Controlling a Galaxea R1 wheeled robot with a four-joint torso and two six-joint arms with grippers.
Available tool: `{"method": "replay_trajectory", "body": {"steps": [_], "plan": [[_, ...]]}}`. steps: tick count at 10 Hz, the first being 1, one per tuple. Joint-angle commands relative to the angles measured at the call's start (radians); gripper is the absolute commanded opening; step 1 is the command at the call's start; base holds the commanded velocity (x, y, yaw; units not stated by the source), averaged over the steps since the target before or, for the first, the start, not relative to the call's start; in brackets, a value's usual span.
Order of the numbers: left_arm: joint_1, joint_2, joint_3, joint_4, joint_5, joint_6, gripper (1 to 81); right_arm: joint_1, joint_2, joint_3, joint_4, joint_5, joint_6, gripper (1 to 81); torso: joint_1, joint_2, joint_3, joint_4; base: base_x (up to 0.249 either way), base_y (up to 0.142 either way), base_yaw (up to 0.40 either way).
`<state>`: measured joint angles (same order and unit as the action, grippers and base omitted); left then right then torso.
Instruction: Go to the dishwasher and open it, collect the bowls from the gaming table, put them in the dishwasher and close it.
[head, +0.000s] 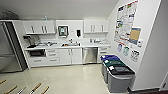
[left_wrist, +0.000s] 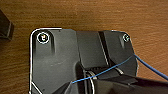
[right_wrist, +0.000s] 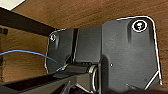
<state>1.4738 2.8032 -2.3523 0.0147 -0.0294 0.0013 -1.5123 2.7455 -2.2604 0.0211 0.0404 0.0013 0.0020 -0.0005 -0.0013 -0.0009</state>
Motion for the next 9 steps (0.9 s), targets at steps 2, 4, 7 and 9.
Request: {"method": "replay_trajectory", "body": {"steps": [2,4,7,9], "plan": [[-0.053,-0.011,0.01,0.008,0.048,0.005,81.1,0.056,-0.016,0.012,0.007,-0.053,0.002,81.1,0.0,0.0,0.0,0.0,0.277,0.0,0.0],[-0.054,-0.013,0.01,0.008,0.048,0.005,81.1,0.056,-0.016,0.012,0.007,-0.053,0.002,81.1,0.0,0.0,0.0,0.0,0.277,0.0,0.0],[-0.054,-0.013,0.01,0.008,0.049,0.005,81.1,0.056,-0.013,0.004,0.005,-0.053,0.002,81.1,0.0,0.0,0.0,0.0,0.277,0.0,0.0],[-0.054,-0.014,0.01,0.008,0.049,0.005,81.1,0.056,-0.013,-0.007,0.007,-0.051,-0.001,81.1,0.0,0.0,0.0,0.0,0.277,0.0,0.0]]}}
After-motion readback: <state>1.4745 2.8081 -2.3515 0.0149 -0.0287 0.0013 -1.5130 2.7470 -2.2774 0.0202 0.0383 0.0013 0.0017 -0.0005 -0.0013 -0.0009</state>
